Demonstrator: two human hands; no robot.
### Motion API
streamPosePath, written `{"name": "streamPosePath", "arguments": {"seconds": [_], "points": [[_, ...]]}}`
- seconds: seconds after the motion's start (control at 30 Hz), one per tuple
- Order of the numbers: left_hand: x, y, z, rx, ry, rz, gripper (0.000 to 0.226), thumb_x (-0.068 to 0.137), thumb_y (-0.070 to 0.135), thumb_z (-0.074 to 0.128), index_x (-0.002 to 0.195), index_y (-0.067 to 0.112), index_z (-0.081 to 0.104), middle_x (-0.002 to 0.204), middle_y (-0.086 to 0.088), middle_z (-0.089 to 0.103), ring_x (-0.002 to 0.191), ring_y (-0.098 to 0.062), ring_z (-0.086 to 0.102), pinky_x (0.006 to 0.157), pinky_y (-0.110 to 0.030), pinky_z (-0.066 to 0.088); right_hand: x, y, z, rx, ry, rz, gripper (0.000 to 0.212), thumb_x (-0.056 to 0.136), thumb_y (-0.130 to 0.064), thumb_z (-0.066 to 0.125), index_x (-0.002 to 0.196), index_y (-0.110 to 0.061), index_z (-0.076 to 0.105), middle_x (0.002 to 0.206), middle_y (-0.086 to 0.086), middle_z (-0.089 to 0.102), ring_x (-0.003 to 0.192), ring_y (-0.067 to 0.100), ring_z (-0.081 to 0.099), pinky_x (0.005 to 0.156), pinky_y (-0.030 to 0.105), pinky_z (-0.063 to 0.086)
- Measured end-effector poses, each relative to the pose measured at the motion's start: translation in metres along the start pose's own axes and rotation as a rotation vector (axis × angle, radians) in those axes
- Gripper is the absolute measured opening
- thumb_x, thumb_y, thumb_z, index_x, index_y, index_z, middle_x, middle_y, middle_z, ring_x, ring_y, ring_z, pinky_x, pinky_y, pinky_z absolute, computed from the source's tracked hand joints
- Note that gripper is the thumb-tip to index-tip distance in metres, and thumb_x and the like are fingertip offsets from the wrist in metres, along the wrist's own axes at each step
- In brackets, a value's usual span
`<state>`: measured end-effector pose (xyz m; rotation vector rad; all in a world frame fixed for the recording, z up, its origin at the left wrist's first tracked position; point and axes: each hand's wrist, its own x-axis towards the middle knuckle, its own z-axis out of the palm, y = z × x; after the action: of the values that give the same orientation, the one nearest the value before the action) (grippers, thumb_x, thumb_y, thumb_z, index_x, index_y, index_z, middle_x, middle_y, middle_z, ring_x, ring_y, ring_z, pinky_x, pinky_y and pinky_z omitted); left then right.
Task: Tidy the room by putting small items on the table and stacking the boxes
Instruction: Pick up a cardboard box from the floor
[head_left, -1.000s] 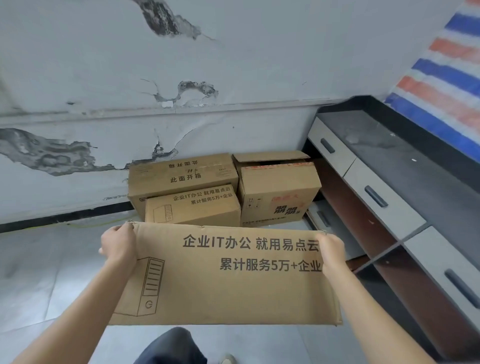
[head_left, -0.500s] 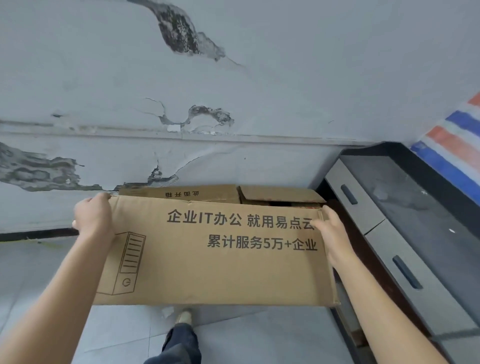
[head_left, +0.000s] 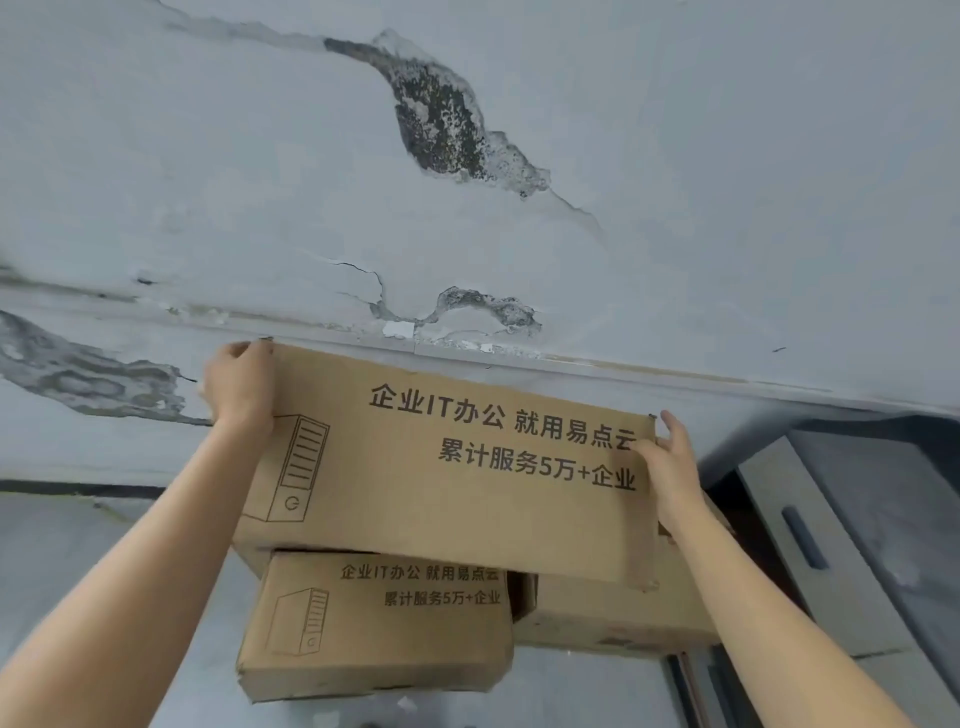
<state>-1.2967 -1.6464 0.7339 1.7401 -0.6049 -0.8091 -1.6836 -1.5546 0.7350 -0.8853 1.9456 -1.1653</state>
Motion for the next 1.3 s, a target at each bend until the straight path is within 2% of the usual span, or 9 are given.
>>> {"name": "streamPosePath", "arguments": {"seconds": [0.1, 0.17, 0.23, 0.37, 0.57, 0.8, 1.03, 1.2, 1.3], "points": [[0.027, -0.021, 0.015, 0.406, -0.221, 0.036, 0.061, 0.082, 0.031, 0.057, 0.139, 0.018, 0.040, 0.135, -0.014, 0.049, 0.128, -0.034, 0.038, 0.105, -0.048, 0.035, 0.046, -0.003, 0.027, -0.350, -0.138, -0.029, 0.070, 0.089, -0.028, 0.060, 0.147, -0.023, 0.021, 0.145, 0.013, 0.036, 0.130, 0.031, 0.037, 0.105, 0.043, 0.034], [0.029, -0.047, 0.019, 0.689, -0.330, 0.019, 0.075, 0.083, 0.040, 0.062, 0.145, 0.022, 0.024, 0.142, -0.014, 0.041, 0.132, -0.037, 0.032, 0.107, -0.052, 0.030, 0.066, 0.004, 0.048, -0.757, -0.237, -0.061, 0.078, 0.086, -0.049, 0.057, 0.148, -0.024, 0.016, 0.154, 0.013, 0.012, 0.137, 0.036, 0.020, 0.109, 0.045, 0.026], [0.022, -0.064, 0.021, 0.774, -0.311, -0.020, 0.089, 0.079, 0.058, 0.062, 0.147, 0.024, 0.015, 0.144, -0.015, 0.036, 0.130, -0.040, 0.033, 0.107, -0.055, 0.029, 0.075, 0.011, 0.063, -0.931, -0.276, -0.058, 0.083, 0.084, -0.063, 0.048, 0.149, -0.030, 0.008, 0.156, 0.006, -0.013, 0.139, 0.038, 0.009, 0.109, 0.049, 0.026], [0.023, -0.075, 0.027, 0.725, -0.242, -0.133, 0.097, 0.073, 0.069, 0.060, 0.147, 0.034, 0.006, 0.140, -0.020, 0.039, 0.122, -0.044, 0.043, 0.101, -0.058, 0.037, 0.098, 0.011, 0.070, -0.931, -0.287, -0.049, 0.084, 0.081, -0.071, 0.043, 0.148, -0.038, 0.004, 0.155, -0.002, -0.021, 0.138, 0.041, 0.012, 0.108, 0.052, 0.029], [0.027, -0.062, 0.046, 0.541, -0.232, -0.175, 0.089, 0.083, 0.044, 0.066, 0.148, 0.022, 0.010, 0.144, -0.019, 0.037, 0.125, -0.041, 0.043, 0.102, -0.052, 0.039, 0.118, 0.013, 0.074, -0.974, -0.283, -0.087, 0.084, 0.080, -0.074, 0.040, 0.148, -0.038, 0.006, 0.156, -0.001, -0.014, 0.137, 0.039, 0.016, 0.108, 0.050, 0.028], [0.048, -0.065, 0.039, 0.317, -0.169, -0.286, 0.091, 0.079, 0.019, 0.075, 0.147, 0.010, 0.015, 0.145, -0.015, 0.035, 0.130, -0.036, 0.038, 0.106, -0.050, 0.037, 0.135, -0.002, 0.086, -0.875, -0.290, -0.200, 0.078, 0.082, -0.057, 0.057, 0.147, -0.031, 0.022, 0.157, 0.000, 0.004, 0.135, 0.036, 0.021, 0.109, 0.046, 0.029], [0.051, -0.054, 0.058, 0.232, -0.118, -0.400, 0.083, 0.078, 0.004, 0.074, 0.141, 0.004, 0.020, 0.141, -0.021, 0.037, 0.127, -0.038, 0.042, 0.104, -0.048, 0.038, 0.145, 0.007, 0.083, -0.888, -0.308, -0.186, 0.076, 0.082, -0.060, 0.054, 0.146, -0.034, 0.021, 0.156, 0.000, 0.004, 0.134, 0.036, 0.021, 0.109, 0.046, 0.025], [0.049, -0.058, 0.056, 0.226, -0.115, -0.395, 0.076, 0.077, 0.010, 0.076, 0.137, 0.005, 0.030, 0.135, -0.016, 0.045, 0.122, -0.037, 0.048, 0.098, -0.045, 0.040, 0.143, 0.007, 0.083, -0.896, -0.306, -0.199, 0.075, 0.083, -0.060, 0.053, 0.146, -0.034, 0.021, 0.156, 0.001, 0.004, 0.134, 0.036, 0.020, 0.109, 0.045, 0.024], [0.036, -0.063, 0.057, 0.140, -0.078, -0.321, 0.081, 0.078, 0.012, 0.075, 0.141, 0.007, 0.025, 0.139, -0.015, 0.043, 0.125, -0.036, 0.045, 0.104, -0.049, 0.040, 0.142, 0.004, 0.082, -0.899, -0.308, -0.202, 0.075, 0.083, -0.060, 0.053, 0.146, -0.034, 0.020, 0.156, 0.002, 0.004, 0.134, 0.036, 0.020, 0.110, 0.045, 0.024]]}}
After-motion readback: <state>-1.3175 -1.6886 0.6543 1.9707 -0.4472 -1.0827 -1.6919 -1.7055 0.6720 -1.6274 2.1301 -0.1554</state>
